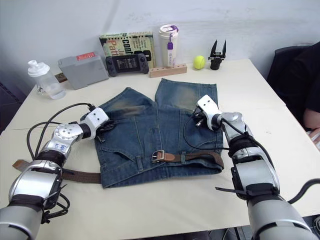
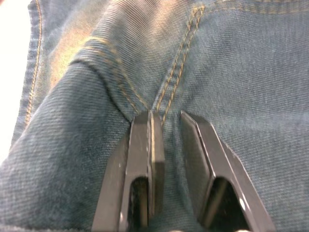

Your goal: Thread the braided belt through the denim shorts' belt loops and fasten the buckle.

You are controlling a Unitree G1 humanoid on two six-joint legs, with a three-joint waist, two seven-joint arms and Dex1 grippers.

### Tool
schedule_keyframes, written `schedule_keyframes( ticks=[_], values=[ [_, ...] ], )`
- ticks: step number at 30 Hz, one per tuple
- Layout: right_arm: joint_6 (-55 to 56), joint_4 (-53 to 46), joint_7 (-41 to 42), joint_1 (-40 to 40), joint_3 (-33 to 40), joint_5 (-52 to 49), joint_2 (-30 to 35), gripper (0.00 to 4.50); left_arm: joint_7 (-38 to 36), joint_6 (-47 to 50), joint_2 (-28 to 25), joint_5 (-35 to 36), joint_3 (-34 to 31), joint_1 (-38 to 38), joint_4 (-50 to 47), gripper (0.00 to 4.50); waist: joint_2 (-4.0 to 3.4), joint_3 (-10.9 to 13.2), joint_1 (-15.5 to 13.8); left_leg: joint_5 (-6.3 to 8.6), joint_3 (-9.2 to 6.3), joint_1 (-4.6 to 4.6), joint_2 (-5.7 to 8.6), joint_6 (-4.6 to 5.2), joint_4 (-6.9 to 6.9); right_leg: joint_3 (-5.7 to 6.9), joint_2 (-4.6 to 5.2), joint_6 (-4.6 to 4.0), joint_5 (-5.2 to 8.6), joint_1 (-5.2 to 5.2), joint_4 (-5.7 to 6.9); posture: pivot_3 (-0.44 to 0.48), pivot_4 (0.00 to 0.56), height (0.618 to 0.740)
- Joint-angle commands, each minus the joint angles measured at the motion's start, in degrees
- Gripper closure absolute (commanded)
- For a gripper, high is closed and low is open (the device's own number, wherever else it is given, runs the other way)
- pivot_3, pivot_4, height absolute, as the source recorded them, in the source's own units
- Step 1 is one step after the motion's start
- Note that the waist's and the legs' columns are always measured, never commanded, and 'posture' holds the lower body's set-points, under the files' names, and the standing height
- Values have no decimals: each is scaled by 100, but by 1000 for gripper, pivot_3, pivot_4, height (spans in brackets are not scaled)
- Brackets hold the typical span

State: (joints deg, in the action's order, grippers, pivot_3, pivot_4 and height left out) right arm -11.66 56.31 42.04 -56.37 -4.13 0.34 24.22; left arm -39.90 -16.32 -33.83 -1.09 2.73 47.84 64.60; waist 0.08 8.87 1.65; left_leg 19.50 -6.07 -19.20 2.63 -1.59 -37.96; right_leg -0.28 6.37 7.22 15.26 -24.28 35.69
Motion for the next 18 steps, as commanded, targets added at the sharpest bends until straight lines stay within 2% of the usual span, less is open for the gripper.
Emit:
schedule_keyframes(
  ticks=[1, 4, 5, 6, 8, 10, 12, 13, 18],
  values=[
    [-384, -852, -156, 208, 375, -265, 206, 4440, -410, 629, -42, 722, -542, -392, -1151, 3538, 6, 4, -2, -4, 2, -36, 2, -5, -2, -3, 7, -1, -3, -38, 9, 0, 150, 712],
    [-870, -1699, -271, 563, 550, -406, 256, 4500, -607, 1464, -38, 1181, -729, -1175, -2821, 2812, 3, 6, -3, -34, 5, -147, -17, -41, -19, -4, 15, 2, -10, -151, 30, 0, 150, 712],
    [-1029, -1959, -317, 675, 606, -454, 262, 3536, -610, 1801, -26, 1316, -755, -1475, -3456, 2345, 3, 6, -4, -33, 5, -161, -18, -40, -18, -2, 15, 2, -10, -163, 23, 0, 150, 712],
    [-1166, -2186, -334, 767, 628, -486, 276, 3202, -571, 2088, -1, 1450, -803, -1711, -3985, 1894, 3, 6, -5, -32, 4, -191, -19, -38, -19, 0, 16, 2, -10, -184, 14, 0, 150, 712],
    [-1422, -2593, -370, 872, 739, -614, 286, 2259, -488, 2654, 40, 1794, -954, -2055, -4851, 985, 3, 8, -8, -31, 8, -227, -14, -36, -17, -3, 22, 3, -10, -223, 10, 0, 150, 712],
    [-1648, -2976, -295, 940, 837, -783, 334, 1311, -439, 3080, 60, 2148, -1143, -2313, -5526, 100, 1, 23, -10, -29, 9, -231, -18, -32, -9, -1, 18, 3, -10, -225, -7, 0, 150, 712],
    [-1821, -3375, -127, 1007, 926, -959, 433, 362, -379, 3485, 78, 2572, -1413, -2556, -6156, 84, 2, 58, -9, -29, 14, -231, -17, -32, -10, 0, 18, 3, -11, -225, -8, 0, 150, 712],
    [-1891, -3539, -76, 1031, 974, -1044, 478, 110, -345, 3689, 83, 2772, -1542, -2658, -6426, 84, 2, 73, -4, -29, 16, -230, -16, -32, -12, -1, 17, 3, -11, -224, -11, 0, 150, 712],
    [-2281, -4304, -98, 1082, 1425, -1710, 453, 110, 26, 4195, 51, 3407, -2280, -3237, -7427, 84, 7, 100, 10, -28, 35, -210, -10, -32, -10, -9, 4, 0, -10, -219, -13, 0, 150, 712]
  ],
)
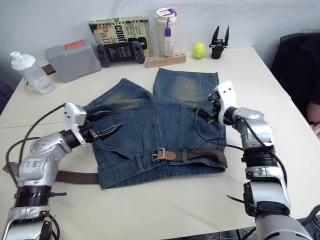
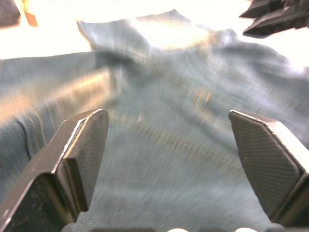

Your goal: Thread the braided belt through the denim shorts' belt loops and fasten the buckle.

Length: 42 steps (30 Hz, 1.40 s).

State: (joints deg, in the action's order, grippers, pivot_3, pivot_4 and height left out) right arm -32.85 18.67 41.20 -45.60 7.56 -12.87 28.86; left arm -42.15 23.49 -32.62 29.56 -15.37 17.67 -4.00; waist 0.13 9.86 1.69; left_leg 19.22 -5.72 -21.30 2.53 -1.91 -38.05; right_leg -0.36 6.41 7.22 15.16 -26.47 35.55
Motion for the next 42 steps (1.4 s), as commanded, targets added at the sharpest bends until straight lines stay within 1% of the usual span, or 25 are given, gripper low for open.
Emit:
schedule_keyframes(
  ticks=[1, 5, 8, 11, 12, 13, 17, 18, 19, 22, 26, 29, 35, 37, 38, 39, 40, 42],
  values=[
    [-212, -669, -56, 54, 294, -459, -40, 110, 418, 307, -46, 436, -652, -346, -750, 84, 4, 3, 2, 1, 0, 3, -4, -1, 0, -2, -6, -4, -2, 1, 1, 0, 150, 712],
    [-338, -1011, -212, 246, 321, -605, -101, 110, 1100, 578, 176, 849, -1297, -654, -1175, 84, 14, 9, -19, -2, 0, 7, -11, -6, -2, -2, -7, -13, -7, 5, 2, 0, 150, 712],
    [-423, -1481, -197, 550, 138, -714, -185, 110, 1615, 708, 406, 1213, -2021, -1125, -1344, 84, 18, 12, -6, -3, 2, 8, -13, -5, -6, -5, -1, -11, -9, 7, 3, 0, 150, 712],
    [-490, -1889, -146, 822, -65, -756, -216, 110, 1868, 750, 532, 1354, -2510, -1662, -1326, 84, 15, 20, 62, -5, -21, 5, 13, 0, 1, 12, 9, -11, -9, 18, 23, 0, 150, 711],
    [-482, -1979, -121, 885, -117, -762, -206, 110, 1911, 753, 545, 1364, -2593, -1794, -1303, 84, 13, 23, 104, -29, -106, 2, 49, 14, 17, 92, 45, -8, -6, 75, 5, 0, 150, 711],
    [-465, -2088, -103, 965, -155, -772, -189, 110, 1912, 786, 564, 1441, -2710, -1985, -1283, 84, 12, 23, 132, -53, -182, 6, 87, 14, 32, 171, 96, -5, 13, 105, 6, 0, 150, 711],
    [-483, -2317, -77, 1171, -125, -881, -128, 110, 2128, 924, 678, 1723, -3069, -2496, -1241, 84, 4, 28, 129, -150, -469, 1, 266, 41, 99, 390, 268, 34, 70, 210, 20, 0, 150, 711],
    [-488, -2334, -76, 1207, -120, -891, -107, 110, 2198, 1004, 715, 1834, -3147, -2582, -1208, 84, 6, 31, -28, -168, -490, -2, 281, 35, 97, 420, 300, 33, 80, 205, 26, 0, 150, 711],
    [-495, -2347, -80, 1231, -119, -899, -92, 110, 2250, 1059, 735, 1922, -3197, -2641, -1190, 84, 6, 32, -75, -183, -462, 5, 271, 2, 97, 374, 282, 29, 71, 199, 6, 0, 150, 711],
    [-484, -2528, 81, 1423, -122, -1004, 16, 110, 2580, 1273, 917, 2439, -3583, -2868, -1162, 84, 10, 35, -262, -175, -426, 4, 264, 14, 97, 376, 277, 20, 56, 201, -7, 0, 150, 711],
    [-544, -2686, 198, 1564, -81, -1239, 65, 110, 2923, 1543, 1106, 3074, -3887, -3118, -1054, 84, 18, 39, -309, -167, -386, 8, 259, 28, 93, 339, 270, 29, 49, 198, -18, 0, 150, 711],
    [-545, -2741, 256, 1623, -106, -1323, 95, 110, 3222, 1676, 1230, 3442, -3988, -3262, -1028, 84, 19, 40, -309, -161, -369, 11, 255, 35, 91, 322, 265, 34, 46, 196, -26, 0, 150, 711],
    [-416, -2824, 360, 1739, -349, -1242, 77, 110, 3591, 1752, 1458, 3747, -3719, -3383, -1069, 84, 21, 41, -296, -137, -333, 11, 209, 15, 82, 300, 215, 29, 27, 198, -58, 0, 150, 710],
    [-360, -2776, 371, 1757, -407, -1182, 75, 110, 3667, 1793, 1478, 3852, -3598, -3349, -1099, 84, 22, 41, -236, -137, -358, 7, 214, 15, 87, 323, 220, 27, 29, 204, -57, 0, 150, 708],
    [-331, -2740, 346, 1757, -385, -1192, 44, 110, 3759, 1803, 1493, 3984, -3580, -3295, -1089, 84, 23, 43, -186, -139, -406, -6, 241, 25, 88, 393, 262, 30, 44, 228, -52, 0, 150, 708],
    [-373, -2698, 305, 1744, -350, -1229, 17, 110, 3871, 1800, 1511, 4142, -3580, -3236, -1077, 84, 22, 43, -174, -151, -441, 2, 266, 32, 90, 452, 316, 28, 65, 234, -30, 0, 150, 708],
    [-340, -2627, 287, 1728, -349, -1207, 14, 110, 4010, 1828, 1508, 4277, -3560, -3165, -1054, 84, 24, 44, -195, -158, -438, 8, 261, 6, 83, 405, 298, 36, 75, 218, -4, 0, 150, 708],
    [-284, -2539, 269, 1711, -367, -1152, 25, 110, 4233, 1858, 1499, 4473, -3530, -3089, -1020, 84, 25, 44, -229, -157, -435, 8, 269, 7, 81, 371, 288, 40, 72, 211, -10, 0, 150, 708]
  ],
)
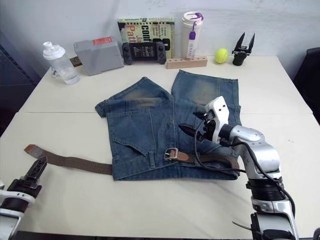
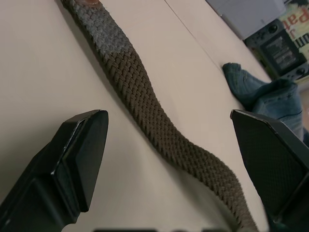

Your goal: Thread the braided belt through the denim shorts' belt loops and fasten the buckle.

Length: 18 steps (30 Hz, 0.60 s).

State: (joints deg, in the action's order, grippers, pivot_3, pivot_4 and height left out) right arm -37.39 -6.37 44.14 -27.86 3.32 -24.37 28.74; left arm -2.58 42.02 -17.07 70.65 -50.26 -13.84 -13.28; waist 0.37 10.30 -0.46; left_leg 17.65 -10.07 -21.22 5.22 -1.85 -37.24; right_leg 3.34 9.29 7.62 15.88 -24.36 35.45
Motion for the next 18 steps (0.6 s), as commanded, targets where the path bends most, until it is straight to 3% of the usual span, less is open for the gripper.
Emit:
schedule_keyframes(
  ticks=[1, 11, 15, 18],
  values=[
    [220, -13, -11, -50, 36, 39, 60, 110, 424, 57, -57, 495, -14, 92, -55, 84, 1, 0, -38, 0, 5, 1, -2, 0, -1, -12, -6, 1, -2, -2, -1, 0, 150, 708],
    [238, -338, 125, 189, 81, -90, 154, 110, 1292, 308, -63, 1817, 346, -52, -154, 84, 0, 0, -93, 29, 89, 11, -42, 3, -5, -82, -52, 6, -11, -19, -23, 0, 150, 708],
    [247, -399, 92, 192, 104, -83, 193, 110, 2015, 146, 317, 2886, 637, -314, -522, 84, 0, 0, -98, 44, 115, 12, -86, 2, -8, -98, -74, 0, -20, -19, -48, 0, 150, 708],
    [216, -458, 71, 210, 127, -102, 227, 110, 2256, 28, 411, 3234, 879, -642, -891, 84, 0, 0, -107, 54, 123, 15, -90, 9, -13, -112, -75, 4, -23, -18, -55, 0, 150, 708]
  ],
)
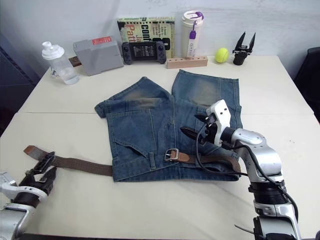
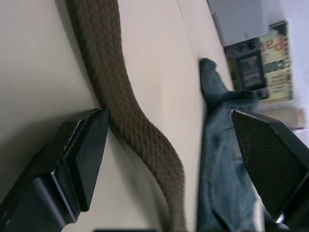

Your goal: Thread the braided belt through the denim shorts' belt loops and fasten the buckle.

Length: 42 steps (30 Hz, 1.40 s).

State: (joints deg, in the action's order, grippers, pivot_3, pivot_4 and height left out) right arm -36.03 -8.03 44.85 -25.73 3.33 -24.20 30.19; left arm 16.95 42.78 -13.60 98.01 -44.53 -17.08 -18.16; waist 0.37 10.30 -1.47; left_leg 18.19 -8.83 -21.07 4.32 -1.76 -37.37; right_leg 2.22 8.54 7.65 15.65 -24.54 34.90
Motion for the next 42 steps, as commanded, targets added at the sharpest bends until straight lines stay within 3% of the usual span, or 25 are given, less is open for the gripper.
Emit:
schedule_keyframes(
  ticks=[1, 8, 15, 24, 27, 32, 35, 42],
  values=[
    [65, -318, -5, 13, 135, -123, 95, 110, 350, -98, 64, 631, 352, -400, -478, 84, 0, 0, -7, 0, 5, -1, 1, 0, -2, -1, -1, 0, 0, 0, -1, 0, 150, 708],
    [25, -456, -104, 115, 138, -130, 118, 110, 460, -354, -119, 1075, 770, -678, -468, 84, -1, 0, -8, 8, 23, -1, 1, 6, -2, -9, -6, -3, -7, 0, -23, 0, 150, 708],
    [-26, -598, -188, 201, 139, -130, 121, 110, 774, -899, -161, 710, 936, 591, 713, 84, -3, 0, -13, 8, 36, -2, 1, 8, -2, -11, -6, -6, -8, 0, -29, 0, 150, 708],
    [-49, -705, -273, 190, 101, -139, 102, 110, 1228, -1358, 37, 430, 875, 727, 991, 84, -40, -19, -150, -9, 98, 17, -6, 24, 9, -37, -32, -57, -51, 12, -69, 0, 150, 708],
    [-15, -677, -289, 209, 78, -110, 91, 0, 1269, -1498, 62, 317, 896, 825, 973, 835, -46, -22, -145, -1, 159, 63, -36, 19, 27, -105, -74, -13, -77, 21, -73, 0, 150, 708],
    [62, -576, -272, 193, 76, -73, 109, 0, 1125, -1553, -38, -20, 956, 1038, 976, 3310, -44, -21, -128, 7, 171, 64, -69, 0, 25, -115, -113, -21, -87, 21, -90, 0, 150, 708],
    [94, -566, -271, 208, 85, -64, 118, 0, 938, -1523, -177, -413, 1043, 1158, 894, 4474, -47, -22, -130, 8, 181, 66, -76, -4, 27, -118, -117, -26, -90, 18, -90, 0, 150, 708],
    [210, -585, -352, 267, 165, 1, 115, 0, -321, -1552, -1376, -2982, 2052, 1592, -379, 4474, 6, 9, -134, 12, 183, 48, -107, -11, 23, -120, -156, -51, -111, 6, -108, 0, 150, 708]
  ],
)
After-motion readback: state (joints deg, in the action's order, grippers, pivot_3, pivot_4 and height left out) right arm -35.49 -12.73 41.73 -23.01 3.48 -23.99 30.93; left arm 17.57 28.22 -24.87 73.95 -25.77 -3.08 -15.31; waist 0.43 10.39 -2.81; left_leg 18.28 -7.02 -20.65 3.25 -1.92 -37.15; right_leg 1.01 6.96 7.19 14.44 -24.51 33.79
